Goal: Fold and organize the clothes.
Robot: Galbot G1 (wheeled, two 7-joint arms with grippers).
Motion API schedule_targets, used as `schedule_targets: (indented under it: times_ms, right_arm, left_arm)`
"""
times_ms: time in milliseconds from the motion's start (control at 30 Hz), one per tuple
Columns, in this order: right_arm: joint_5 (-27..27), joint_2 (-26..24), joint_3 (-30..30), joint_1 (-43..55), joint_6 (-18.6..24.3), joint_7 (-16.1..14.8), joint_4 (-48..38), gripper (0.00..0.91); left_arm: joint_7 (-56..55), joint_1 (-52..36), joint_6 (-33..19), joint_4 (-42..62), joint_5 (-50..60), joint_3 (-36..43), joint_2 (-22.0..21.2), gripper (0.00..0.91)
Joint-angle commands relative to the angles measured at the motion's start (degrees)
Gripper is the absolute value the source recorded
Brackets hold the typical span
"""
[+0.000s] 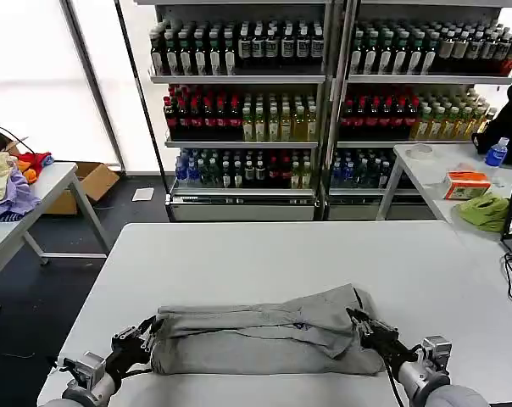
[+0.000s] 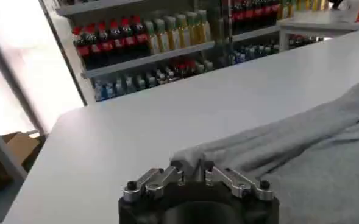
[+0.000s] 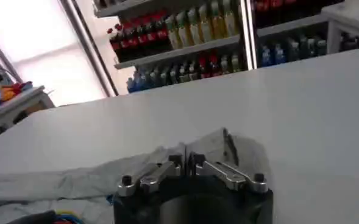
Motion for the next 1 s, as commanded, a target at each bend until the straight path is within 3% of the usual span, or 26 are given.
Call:
schedule_targets:
  times_ms: [33, 133, 200, 333, 600, 700, 733, 767, 800, 833, 900, 1000]
  right_arm:
    - [-3.46, 0.90, 5.35, -3.57, 15.98, -4.51, -0.34, 0.907]
    - [-3.55, 2.08, 5.09, -2.54, 23.79, -5.14, -3.24, 0.907]
    - [-3.96, 2.47, 4.77, -2.44, 25.77, -5.27, -3.88, 0.907]
    - [-4.45, 3.64, 3.95, -3.18, 26.66, -5.07, -4.76, 0.907]
    - [-5.14, 4.51, 4.17, -4.54, 27.16, -4.74, -4.37, 0.907]
    - [-4.56, 4.44, 4.73, -5.21, 27.59, -4.83, -4.29, 0.907]
    - [-4.18, 4.36, 4.98, -5.55, 27.78, -4.90, -4.31, 0.907]
    - [-3.91, 4.34, 5.08, -5.79, 27.82, -4.98, -4.34, 0.907]
    - [-3.71, 4.30, 5.21, -6.04, 27.95, -5.09, -4.35, 0.907]
    - [-3.62, 4.32, 5.31, -6.27, 28.13, -5.12, -4.40, 0.907]
    - [-3.61, 4.43, 5.32, -6.39, 28.31, -5.06, -4.50, 0.907]
    - [-3.45, 4.45, 5.21, -6.45, 28.31, -5.07, -4.44, 0.907]
  left_arm:
    - [-6.98, 5.90, -0.46, -3.16, -4.42, -4.73, -5.22, 0.907]
    - [-11.25, 6.49, -2.15, -3.05, -7.96, 0.42, -8.14, 0.907]
    - [-13.51, 5.90, -3.44, -2.83, -8.87, 3.00, -10.08, 0.907]
    - [-19.82, 2.15, -5.02, -2.28, -13.81, 8.10, -13.92, 0.907]
    - [-24.54, -3.61, -5.03, 2.89, -11.44, 12.70, -17.09, 0.907]
    - [-24.88, -3.39, -5.60, 4.06, -11.58, 12.79, -17.68, 0.796]
    - [-24.87, -3.10, -6.07, 4.48, -11.37, 12.66, -17.71, 0.514]
    - [-24.87, -2.96, -6.14, 4.60, -11.31, 12.54, -17.83, 0.403]
    - [-25.00, -2.77, -6.25, 4.71, -11.30, 12.44, -17.92, 0.202]
    - [-25.18, -2.31, -6.51, 4.73, -11.27, 12.35, -18.18, 0.101]
    - [-25.06, -1.77, -6.57, 4.58, -11.00, 12.32, -18.34, 0.010]
    - [-24.94, -1.01, -7.27, 4.21, -10.17, 12.56, -18.77, 0.010]
